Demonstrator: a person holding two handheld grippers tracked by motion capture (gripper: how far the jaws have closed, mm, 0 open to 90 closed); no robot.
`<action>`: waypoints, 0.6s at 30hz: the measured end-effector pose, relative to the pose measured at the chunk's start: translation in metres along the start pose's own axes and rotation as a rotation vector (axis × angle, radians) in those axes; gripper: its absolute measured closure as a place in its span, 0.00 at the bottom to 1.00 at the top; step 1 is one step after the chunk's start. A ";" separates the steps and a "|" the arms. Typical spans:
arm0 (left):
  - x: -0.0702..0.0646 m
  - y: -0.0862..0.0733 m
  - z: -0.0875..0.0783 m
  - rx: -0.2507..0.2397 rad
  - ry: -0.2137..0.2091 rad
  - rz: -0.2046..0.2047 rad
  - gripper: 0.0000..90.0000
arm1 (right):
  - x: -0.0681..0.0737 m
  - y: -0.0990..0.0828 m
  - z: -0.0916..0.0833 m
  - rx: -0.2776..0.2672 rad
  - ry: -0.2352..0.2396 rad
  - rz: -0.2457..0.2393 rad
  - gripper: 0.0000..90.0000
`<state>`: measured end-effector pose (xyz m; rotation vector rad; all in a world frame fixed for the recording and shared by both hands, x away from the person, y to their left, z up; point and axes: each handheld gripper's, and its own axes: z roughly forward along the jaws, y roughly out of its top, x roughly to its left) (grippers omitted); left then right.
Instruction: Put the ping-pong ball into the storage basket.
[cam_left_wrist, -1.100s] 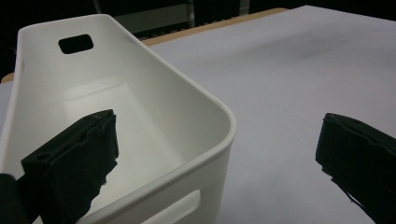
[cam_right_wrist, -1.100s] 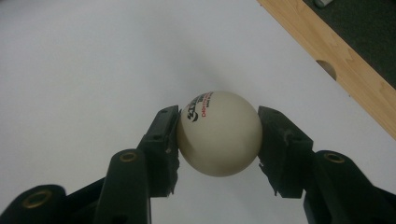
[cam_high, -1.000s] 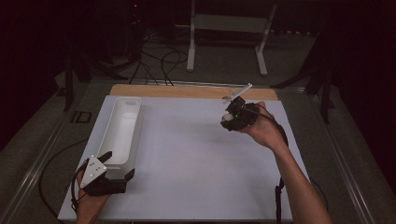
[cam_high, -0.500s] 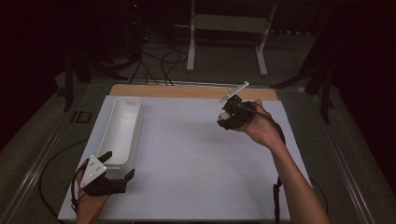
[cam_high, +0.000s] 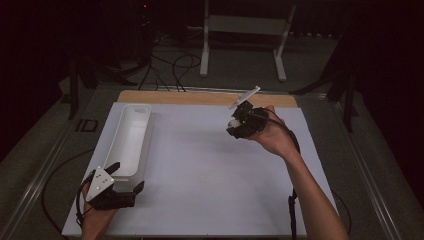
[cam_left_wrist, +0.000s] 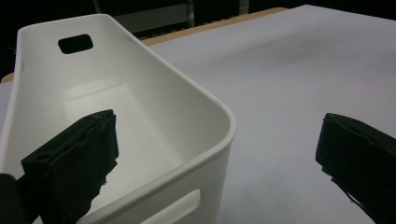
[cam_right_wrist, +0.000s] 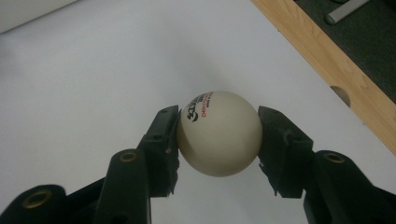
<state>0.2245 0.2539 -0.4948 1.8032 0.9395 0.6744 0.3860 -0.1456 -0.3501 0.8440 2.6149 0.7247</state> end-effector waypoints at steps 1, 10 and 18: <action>0.000 0.000 0.000 0.000 0.000 0.000 0.00 | 0.000 0.001 0.001 -0.001 0.002 -0.002 0.56; 0.000 0.000 0.000 0.000 -0.001 -0.001 0.00 | 0.005 0.006 0.003 -0.009 0.013 -0.011 0.56; 0.000 0.000 0.000 0.000 -0.001 0.000 0.00 | 0.008 0.010 0.004 -0.020 0.021 -0.018 0.56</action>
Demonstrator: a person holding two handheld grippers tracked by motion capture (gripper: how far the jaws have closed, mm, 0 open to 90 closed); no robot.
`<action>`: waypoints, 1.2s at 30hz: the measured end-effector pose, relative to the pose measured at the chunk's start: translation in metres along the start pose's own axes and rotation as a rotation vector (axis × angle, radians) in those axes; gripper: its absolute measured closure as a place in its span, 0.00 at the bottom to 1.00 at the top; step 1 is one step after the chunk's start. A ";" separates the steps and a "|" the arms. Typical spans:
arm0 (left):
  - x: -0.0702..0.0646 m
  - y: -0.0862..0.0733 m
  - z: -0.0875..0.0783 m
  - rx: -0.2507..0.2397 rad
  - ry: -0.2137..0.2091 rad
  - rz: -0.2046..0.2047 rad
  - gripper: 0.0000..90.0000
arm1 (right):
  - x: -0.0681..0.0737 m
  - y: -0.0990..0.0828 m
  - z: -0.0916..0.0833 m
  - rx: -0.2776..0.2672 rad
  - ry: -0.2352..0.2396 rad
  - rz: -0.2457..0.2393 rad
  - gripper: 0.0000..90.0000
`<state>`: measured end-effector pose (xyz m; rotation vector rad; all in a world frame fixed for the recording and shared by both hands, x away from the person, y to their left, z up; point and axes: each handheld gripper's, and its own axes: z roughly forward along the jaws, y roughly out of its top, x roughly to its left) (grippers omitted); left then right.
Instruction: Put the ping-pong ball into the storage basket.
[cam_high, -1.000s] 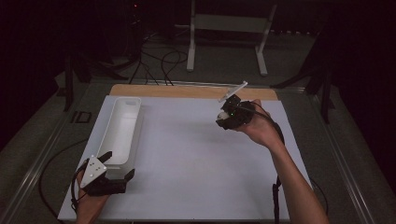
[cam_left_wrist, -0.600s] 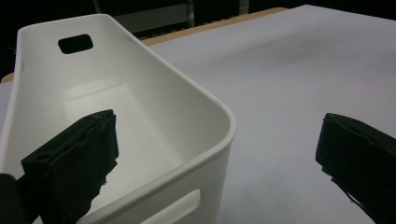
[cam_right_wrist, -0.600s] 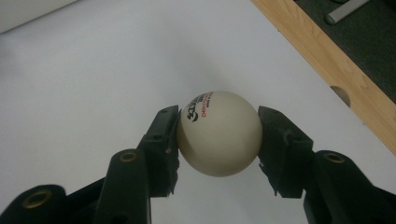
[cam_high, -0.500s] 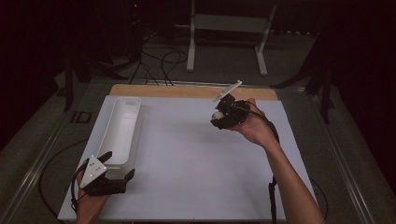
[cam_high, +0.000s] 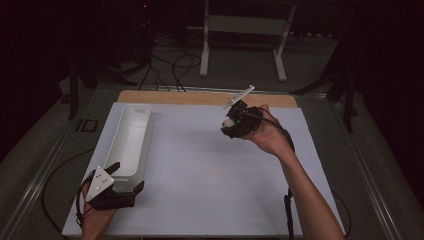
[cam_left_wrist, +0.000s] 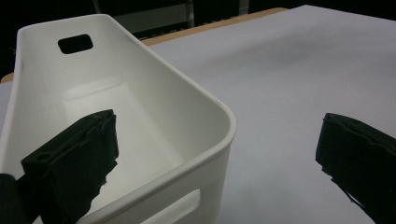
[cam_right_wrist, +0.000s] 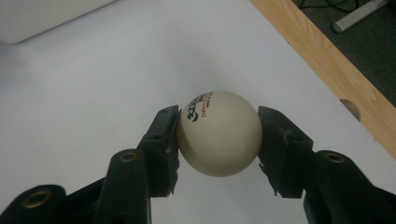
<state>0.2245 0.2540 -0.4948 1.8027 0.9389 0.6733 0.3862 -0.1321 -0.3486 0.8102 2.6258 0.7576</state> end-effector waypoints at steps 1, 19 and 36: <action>0.000 0.000 0.000 0.000 0.000 0.000 0.00 | 0.001 0.001 0.000 -0.003 0.001 0.002 0.56; 0.000 0.000 0.000 0.001 -0.001 0.002 0.00 | 0.010 0.009 0.006 -0.023 0.025 -0.019 0.56; 0.000 0.000 0.000 0.000 -0.002 0.004 0.00 | 0.019 0.016 0.013 -0.032 0.041 -0.028 0.56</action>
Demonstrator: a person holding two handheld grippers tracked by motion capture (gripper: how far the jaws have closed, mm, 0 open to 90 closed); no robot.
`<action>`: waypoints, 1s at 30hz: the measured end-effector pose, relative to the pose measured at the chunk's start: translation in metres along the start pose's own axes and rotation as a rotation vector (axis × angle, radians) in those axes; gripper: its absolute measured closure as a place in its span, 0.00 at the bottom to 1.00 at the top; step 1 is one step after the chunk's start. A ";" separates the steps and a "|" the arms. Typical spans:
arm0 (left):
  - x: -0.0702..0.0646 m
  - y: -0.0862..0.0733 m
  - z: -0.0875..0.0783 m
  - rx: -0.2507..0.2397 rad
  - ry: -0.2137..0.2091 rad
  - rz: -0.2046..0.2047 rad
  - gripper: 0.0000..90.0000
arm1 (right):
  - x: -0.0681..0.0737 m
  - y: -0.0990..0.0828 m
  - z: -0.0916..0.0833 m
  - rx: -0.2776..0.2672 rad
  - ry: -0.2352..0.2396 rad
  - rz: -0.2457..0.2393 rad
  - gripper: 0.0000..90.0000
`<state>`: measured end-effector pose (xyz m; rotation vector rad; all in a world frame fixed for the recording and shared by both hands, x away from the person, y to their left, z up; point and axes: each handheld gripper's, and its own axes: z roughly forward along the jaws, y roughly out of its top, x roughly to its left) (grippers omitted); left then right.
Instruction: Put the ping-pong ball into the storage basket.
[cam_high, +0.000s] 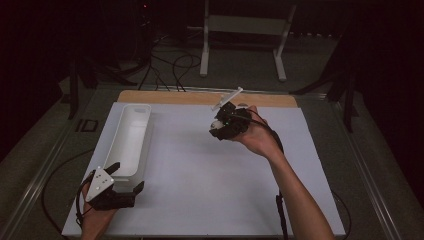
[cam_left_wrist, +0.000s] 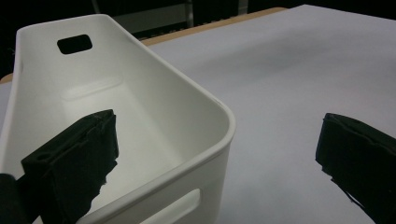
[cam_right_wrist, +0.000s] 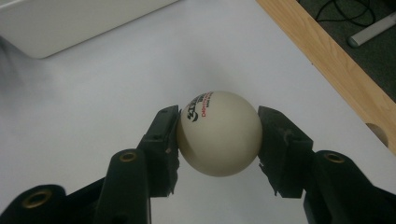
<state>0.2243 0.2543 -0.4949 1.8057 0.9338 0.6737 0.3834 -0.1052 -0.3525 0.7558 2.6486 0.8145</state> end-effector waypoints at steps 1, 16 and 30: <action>0.000 0.000 0.000 0.000 0.000 0.000 0.00 | 0.000 0.000 0.000 0.000 0.000 -0.001 0.56; 0.000 0.000 0.000 0.001 0.000 0.001 0.00 | 0.008 0.008 0.004 -0.010 0.014 -0.011 0.56; 0.000 0.000 0.000 0.000 -0.004 -0.002 0.00 | 0.013 0.017 0.006 -0.026 0.023 -0.021 0.56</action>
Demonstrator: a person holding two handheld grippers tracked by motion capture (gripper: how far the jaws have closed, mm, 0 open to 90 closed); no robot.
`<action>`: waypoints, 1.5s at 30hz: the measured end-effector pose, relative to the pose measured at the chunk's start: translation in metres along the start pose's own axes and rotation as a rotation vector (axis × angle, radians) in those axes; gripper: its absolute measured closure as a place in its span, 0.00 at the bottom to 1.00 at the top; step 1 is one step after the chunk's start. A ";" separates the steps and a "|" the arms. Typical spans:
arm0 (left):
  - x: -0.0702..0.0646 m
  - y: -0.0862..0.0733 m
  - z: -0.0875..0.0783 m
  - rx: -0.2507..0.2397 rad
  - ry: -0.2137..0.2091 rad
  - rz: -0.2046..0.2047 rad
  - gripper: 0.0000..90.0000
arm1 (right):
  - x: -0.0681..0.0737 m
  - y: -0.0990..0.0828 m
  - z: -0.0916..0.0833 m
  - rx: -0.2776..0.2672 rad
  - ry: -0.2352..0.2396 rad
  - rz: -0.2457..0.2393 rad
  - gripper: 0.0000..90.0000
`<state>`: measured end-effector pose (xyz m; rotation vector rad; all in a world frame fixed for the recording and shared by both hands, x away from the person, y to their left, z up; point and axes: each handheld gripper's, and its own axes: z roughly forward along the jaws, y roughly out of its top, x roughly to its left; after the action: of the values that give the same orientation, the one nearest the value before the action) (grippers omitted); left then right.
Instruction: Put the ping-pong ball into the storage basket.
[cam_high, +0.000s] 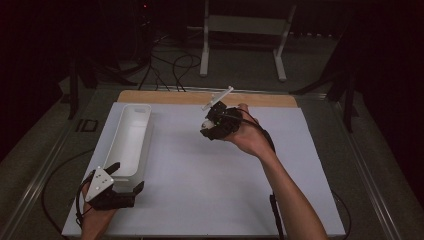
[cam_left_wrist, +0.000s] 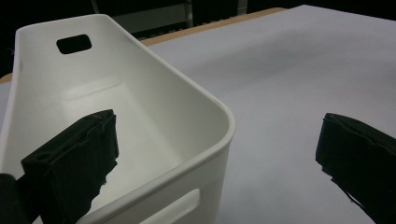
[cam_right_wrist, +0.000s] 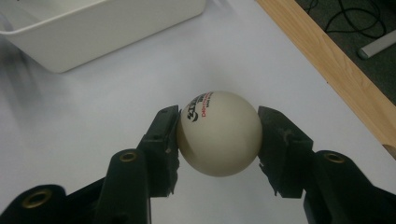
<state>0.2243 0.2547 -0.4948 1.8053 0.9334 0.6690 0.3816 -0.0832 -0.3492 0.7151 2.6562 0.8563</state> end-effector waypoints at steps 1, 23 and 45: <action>0.000 0.000 0.000 0.000 0.000 0.000 0.00 | 0.000 0.001 0.000 0.000 0.001 0.002 0.56; 0.000 0.000 0.000 0.000 -0.002 0.001 0.00 | 0.007 0.010 0.007 0.001 0.026 -0.001 0.56; 0.000 0.000 0.000 0.001 -0.001 0.002 0.00 | 0.011 0.018 0.013 -0.004 0.046 0.004 0.56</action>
<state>0.2243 0.2549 -0.4948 1.8075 0.9314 0.6695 0.3845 -0.0587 -0.3494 0.7084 2.6931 0.8896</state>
